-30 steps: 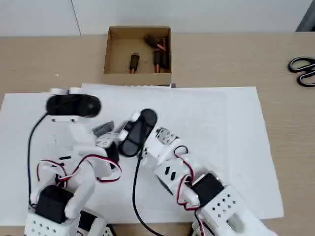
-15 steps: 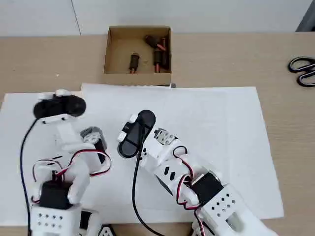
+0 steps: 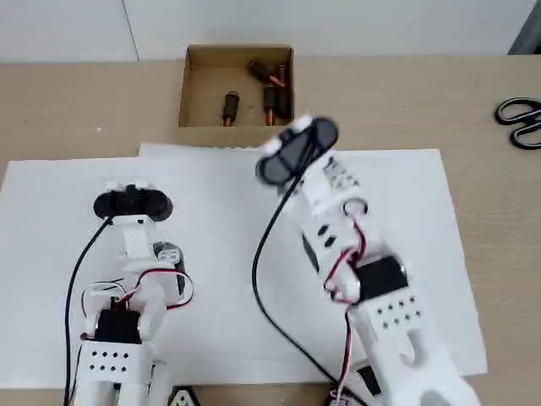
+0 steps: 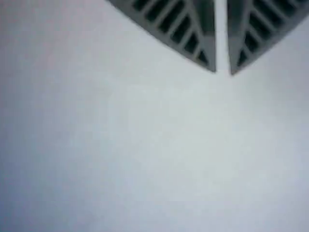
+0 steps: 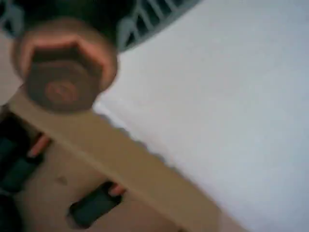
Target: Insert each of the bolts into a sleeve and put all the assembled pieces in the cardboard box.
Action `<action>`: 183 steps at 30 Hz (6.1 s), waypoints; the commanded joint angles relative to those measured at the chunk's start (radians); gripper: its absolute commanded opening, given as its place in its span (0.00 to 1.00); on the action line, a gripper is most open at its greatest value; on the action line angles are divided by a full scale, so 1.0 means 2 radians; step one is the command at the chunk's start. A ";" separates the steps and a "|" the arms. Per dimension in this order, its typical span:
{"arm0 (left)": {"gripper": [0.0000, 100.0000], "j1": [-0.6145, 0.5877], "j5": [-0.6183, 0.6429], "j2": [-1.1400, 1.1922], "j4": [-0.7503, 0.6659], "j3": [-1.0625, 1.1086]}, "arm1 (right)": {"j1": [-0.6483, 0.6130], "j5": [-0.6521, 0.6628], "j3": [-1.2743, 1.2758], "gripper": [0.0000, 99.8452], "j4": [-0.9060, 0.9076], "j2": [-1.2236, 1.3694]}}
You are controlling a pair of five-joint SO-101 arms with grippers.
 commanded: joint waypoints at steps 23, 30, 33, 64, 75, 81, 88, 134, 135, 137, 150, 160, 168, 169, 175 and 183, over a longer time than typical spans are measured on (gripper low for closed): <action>0.01 -0.005 0.000 -0.005 -0.012 0.023 | 0.028 0.053 -0.737 0.00 -0.001 0.699; 0.01 -0.006 0.000 -0.005 -0.012 0.023 | 0.023 0.114 -0.844 0.00 0.004 0.804; 0.01 -0.006 0.000 -0.005 -0.012 0.023 | 0.020 0.117 -0.860 0.00 0.009 0.825; 0.01 -0.005 -0.001 -0.005 -0.013 0.023 | 0.014 0.115 -0.862 0.11 0.204 0.705; 0.01 -0.004 -0.002 -0.005 -0.012 0.023 | 0.016 0.095 -0.862 0.00 0.358 0.608; 0.01 -0.004 -0.001 -0.005 -0.012 0.023 | 0.017 0.026 -0.862 0.00 0.484 0.527; 0.01 -0.005 0.000 -0.005 -0.012 0.024 | 0.025 -0.040 -0.858 0.00 0.573 0.440; 0.01 -0.005 -0.001 -0.005 -0.012 0.024 | 0.209 -0.075 0.366 0.00 0.297 -0.514; 0.01 -0.005 -0.001 -0.005 -0.012 0.024 | 0.209 -0.077 0.368 0.00 0.296 -0.511; 0.01 -0.005 -0.001 -0.005 -0.012 0.024 | 0.209 -0.077 0.371 0.00 0.295 -0.506; 0.01 -0.005 -0.001 -0.005 -0.012 0.024 | 0.205 -0.074 0.445 0.00 0.191 -0.511; 0.01 -0.005 -0.001 -0.005 -0.012 0.024 | 0.196 -0.076 0.445 0.00 0.193 -0.510; 0.01 -0.005 -0.001 -0.005 -0.012 0.024 | 0.198 -0.076 0.445 0.00 0.193 -0.510; 0.01 -0.005 -0.001 -0.005 -0.012 0.024 | 0.198 -0.076 0.445 0.00 0.193 -0.510; 0.01 -0.005 -0.001 -0.005 -0.012 0.024 | 0.198 -0.075 0.445 0.00 0.193 -0.510; 0.01 -0.005 -0.001 -0.005 -0.012 0.024 | 0.198 -0.075 0.445 0.00 0.193 -0.510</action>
